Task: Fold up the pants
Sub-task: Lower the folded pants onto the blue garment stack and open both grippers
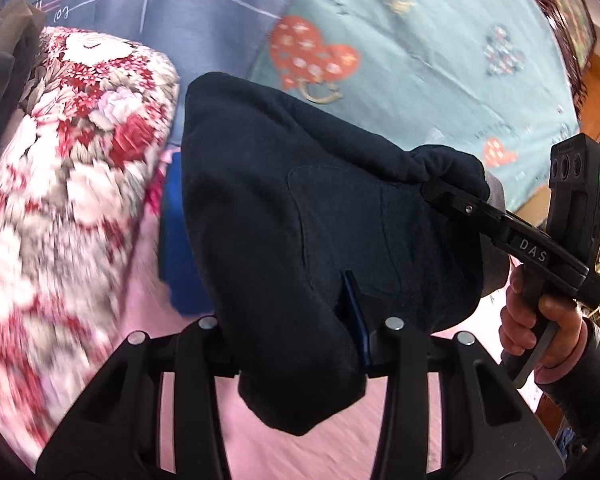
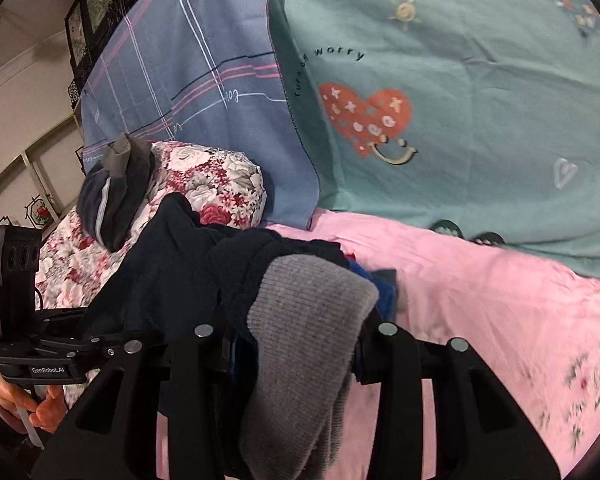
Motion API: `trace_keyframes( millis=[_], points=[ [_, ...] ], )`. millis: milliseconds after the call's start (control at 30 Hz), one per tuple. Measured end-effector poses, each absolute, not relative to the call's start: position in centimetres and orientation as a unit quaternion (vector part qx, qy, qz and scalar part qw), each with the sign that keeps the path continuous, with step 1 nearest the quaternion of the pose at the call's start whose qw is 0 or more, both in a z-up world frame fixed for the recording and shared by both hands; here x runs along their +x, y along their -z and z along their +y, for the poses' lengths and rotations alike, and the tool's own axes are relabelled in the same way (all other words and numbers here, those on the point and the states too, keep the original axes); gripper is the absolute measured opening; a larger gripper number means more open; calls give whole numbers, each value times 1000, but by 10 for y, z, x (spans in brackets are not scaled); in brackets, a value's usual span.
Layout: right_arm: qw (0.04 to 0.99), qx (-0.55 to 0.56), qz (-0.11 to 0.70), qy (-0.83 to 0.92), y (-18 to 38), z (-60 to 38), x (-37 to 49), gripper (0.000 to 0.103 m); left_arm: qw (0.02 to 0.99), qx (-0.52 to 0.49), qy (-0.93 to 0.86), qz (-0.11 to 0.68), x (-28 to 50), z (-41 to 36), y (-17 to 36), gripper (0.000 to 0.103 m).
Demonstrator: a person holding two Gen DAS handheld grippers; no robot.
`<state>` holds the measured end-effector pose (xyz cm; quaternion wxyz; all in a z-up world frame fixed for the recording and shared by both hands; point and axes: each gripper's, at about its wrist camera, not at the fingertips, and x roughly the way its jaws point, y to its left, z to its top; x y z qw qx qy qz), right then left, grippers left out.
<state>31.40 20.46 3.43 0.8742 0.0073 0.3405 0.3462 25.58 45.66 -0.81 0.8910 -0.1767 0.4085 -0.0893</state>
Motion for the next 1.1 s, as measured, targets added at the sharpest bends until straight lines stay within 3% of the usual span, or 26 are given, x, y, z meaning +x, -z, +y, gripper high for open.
trace_keyframes(
  millis=[267, 333, 400, 633, 700, 833, 900, 1033, 1100],
  points=[
    [846, -1, 412, -338, 31, 248, 399, 41, 867, -206, 87, 445, 330, 497, 76, 42],
    [837, 0, 433, -335, 58, 249, 413, 42, 859, -213, 81, 459, 342, 502, 100, 48],
    [827, 16, 450, -336, 88, 243, 428, 47, 852, -233, 78, 463, 347, 510, 123, 63],
    [824, 47, 422, -376, 119, 235, 441, 56, 864, -235, 79, 439, 352, 508, 150, 73],
    [816, 64, 433, -377, 118, 231, 447, 68, 862, -240, 80, 439, 354, 511, 149, 74],
    [808, 93, 460, -357, 92, 217, 443, 79, 870, -240, 57, 427, 343, 514, 115, 79],
    [819, 125, 437, -350, 68, 199, 432, 80, 887, -239, 44, 392, 331, 518, 87, 86],
    [834, 162, 377, -369, 29, 184, 411, 80, 918, -220, 42, 327, 332, 516, 41, 89],
    [818, 171, 364, -411, 20, 193, 406, 65, 923, -210, 60, 316, 350, 508, 35, 89]
  ],
)
